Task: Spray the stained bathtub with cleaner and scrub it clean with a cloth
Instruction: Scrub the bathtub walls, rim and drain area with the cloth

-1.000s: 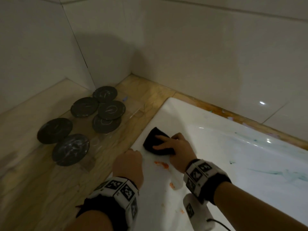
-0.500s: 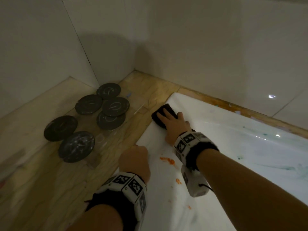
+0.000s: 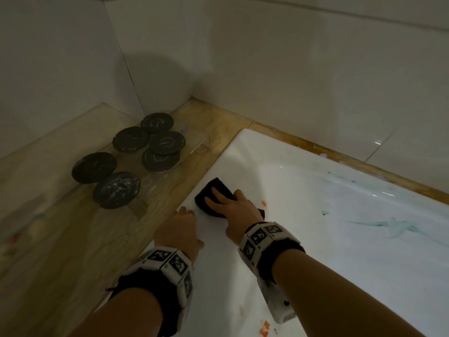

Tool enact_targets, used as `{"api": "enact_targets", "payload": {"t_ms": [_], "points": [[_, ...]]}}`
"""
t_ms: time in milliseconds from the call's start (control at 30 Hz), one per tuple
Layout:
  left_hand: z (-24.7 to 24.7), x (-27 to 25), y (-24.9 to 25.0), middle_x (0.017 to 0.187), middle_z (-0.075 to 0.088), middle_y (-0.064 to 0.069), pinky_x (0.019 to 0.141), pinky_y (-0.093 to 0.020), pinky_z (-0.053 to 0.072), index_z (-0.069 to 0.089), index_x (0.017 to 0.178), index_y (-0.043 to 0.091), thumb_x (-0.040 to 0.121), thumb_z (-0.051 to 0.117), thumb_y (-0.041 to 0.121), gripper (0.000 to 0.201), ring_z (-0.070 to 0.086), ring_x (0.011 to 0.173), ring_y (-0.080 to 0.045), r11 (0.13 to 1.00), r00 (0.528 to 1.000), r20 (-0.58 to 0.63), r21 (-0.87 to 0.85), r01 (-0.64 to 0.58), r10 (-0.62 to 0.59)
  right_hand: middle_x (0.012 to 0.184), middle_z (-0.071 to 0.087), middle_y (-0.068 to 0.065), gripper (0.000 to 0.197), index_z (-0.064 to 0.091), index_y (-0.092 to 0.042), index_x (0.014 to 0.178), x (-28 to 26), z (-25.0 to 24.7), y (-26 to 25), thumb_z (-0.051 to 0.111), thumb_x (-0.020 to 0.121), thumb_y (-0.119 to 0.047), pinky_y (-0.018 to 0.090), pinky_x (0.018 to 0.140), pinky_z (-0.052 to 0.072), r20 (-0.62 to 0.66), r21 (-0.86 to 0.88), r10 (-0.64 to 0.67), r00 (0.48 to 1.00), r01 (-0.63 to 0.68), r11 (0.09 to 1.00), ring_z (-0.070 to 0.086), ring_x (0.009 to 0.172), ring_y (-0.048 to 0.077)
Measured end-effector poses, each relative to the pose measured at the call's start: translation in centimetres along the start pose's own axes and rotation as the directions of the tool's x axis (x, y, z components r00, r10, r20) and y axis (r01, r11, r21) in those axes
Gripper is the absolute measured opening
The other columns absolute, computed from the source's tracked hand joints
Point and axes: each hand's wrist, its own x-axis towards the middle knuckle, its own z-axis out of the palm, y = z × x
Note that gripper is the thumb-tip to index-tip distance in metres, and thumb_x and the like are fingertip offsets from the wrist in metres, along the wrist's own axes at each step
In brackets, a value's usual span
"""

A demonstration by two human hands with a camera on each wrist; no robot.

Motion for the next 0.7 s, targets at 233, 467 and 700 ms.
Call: {"api": "enact_targets", "payload": {"t_ms": [233,467,700], "points": [[1.1,-6.8,-4.8,0.147,0.033,-0.01,0.107,-0.031,0.033,0.03,0.143,0.013,0.093,0.055,0.031,0.059,0.038,0.133,-0.023,0.998,0.989,0.138,0.049,0.049,-0.055,0.142,0.041,0.012,0.049,0.042,-0.028,0.139,-2.3,-2.0,-1.9,0.041,0.094,-0.008,0.033,0.114,0.022,-0.068,0.368,0.155,0.986,-0.12,0.922,0.033,0.133,0.031],[2.3,-7.9,-4.9,0.127,0.052,-0.023,0.092,-0.034,0.051,0.052,0.126,-0.002,0.057,0.086,0.031,0.083,0.058,0.112,-0.028,0.995,0.986,0.147,0.056,0.077,-0.084,0.156,0.016,0.003,0.071,0.008,-0.025,0.15,1.2,-2.7,-1.4,0.048,0.092,-0.015,0.037,0.115,0.022,-0.183,0.531,0.321,0.929,-0.181,0.828,0.026,0.139,0.029],[2.8,-7.3,-4.1,0.132,0.045,-0.009,0.105,-0.033,0.033,0.044,0.129,0.009,0.089,0.057,0.011,0.042,0.042,0.125,-0.025,0.984,0.995,0.098,0.176,-0.004,-0.014,0.158,-0.002,0.002,0.055,0.011,-0.031,0.149,3.4,-1.3,-3.0,0.035,0.1,-0.033,0.037,0.115,0.011,-0.047,0.317,0.253,0.966,-0.226,0.921,0.016,0.14,0.037]]}}
